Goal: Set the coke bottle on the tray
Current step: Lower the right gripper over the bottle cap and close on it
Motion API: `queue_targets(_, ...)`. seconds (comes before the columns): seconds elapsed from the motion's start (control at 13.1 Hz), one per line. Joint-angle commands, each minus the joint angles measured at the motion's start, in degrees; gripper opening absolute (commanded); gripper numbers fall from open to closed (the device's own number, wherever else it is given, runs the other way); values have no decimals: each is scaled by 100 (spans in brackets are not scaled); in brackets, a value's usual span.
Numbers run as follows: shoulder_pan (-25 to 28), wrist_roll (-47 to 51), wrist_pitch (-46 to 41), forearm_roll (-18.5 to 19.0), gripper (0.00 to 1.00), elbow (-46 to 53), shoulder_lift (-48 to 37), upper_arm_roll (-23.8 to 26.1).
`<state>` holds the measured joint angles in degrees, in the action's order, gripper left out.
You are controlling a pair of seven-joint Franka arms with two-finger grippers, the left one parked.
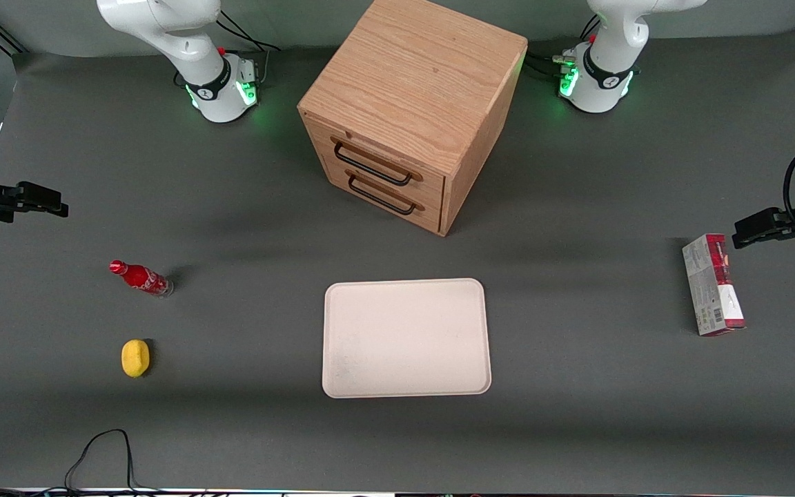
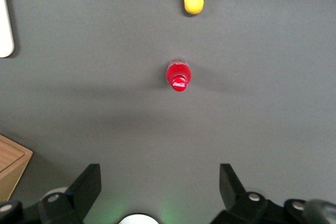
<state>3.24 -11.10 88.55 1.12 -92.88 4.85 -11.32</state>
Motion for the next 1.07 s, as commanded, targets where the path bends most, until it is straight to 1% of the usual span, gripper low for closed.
queue_targets(0.0, 19, -138, 485, 55, 100, -106, 507, -63)
queue_targets(0.08, 2, -138, 740, -6, 100, -290, 551, -72)
queue_targets(0.38, 10, -155, 1760, -15, 100, -906, 912, -72)
queue_targets(0.53, 37, -164, 2077, -76, 100, -1239, 947, -72)
queue_targets(0.99, 54, -243, 2728, -77, 100, -1856, 921, -72)
